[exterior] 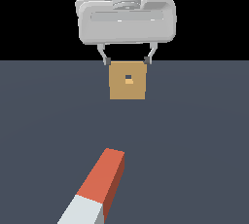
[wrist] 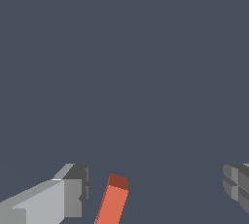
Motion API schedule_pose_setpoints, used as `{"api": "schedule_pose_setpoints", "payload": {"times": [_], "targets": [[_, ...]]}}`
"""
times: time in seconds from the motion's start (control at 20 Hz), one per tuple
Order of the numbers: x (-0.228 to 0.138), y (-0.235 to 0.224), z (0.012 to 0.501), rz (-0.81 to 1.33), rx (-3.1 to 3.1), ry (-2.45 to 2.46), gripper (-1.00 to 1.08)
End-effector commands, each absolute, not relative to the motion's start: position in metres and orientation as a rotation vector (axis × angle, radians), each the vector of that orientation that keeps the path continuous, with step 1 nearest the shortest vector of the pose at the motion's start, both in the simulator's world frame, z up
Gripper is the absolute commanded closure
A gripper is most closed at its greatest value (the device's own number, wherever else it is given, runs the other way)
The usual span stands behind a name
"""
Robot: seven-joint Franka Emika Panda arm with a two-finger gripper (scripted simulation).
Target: Insert the peg into the horizontal hole in a box.
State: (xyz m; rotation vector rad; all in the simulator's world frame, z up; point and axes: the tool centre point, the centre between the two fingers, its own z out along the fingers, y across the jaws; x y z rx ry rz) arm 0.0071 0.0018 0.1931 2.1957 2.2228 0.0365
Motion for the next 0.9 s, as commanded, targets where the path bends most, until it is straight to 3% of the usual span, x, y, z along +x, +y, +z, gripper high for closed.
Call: {"api": "schedule_pose_setpoints", "payload": {"times": [0.0, 0.4, 0.85], "targets": [[0.007, 0.002, 0.193, 0.036, 2.196, 2.223, -0.92], [0.001, -0.041, 0.172, 0.029, 2.255, 2.166, -0.92], [-0.032, -0.169, 0.108, 0.008, 2.427, 1.982, -0.92]]}}
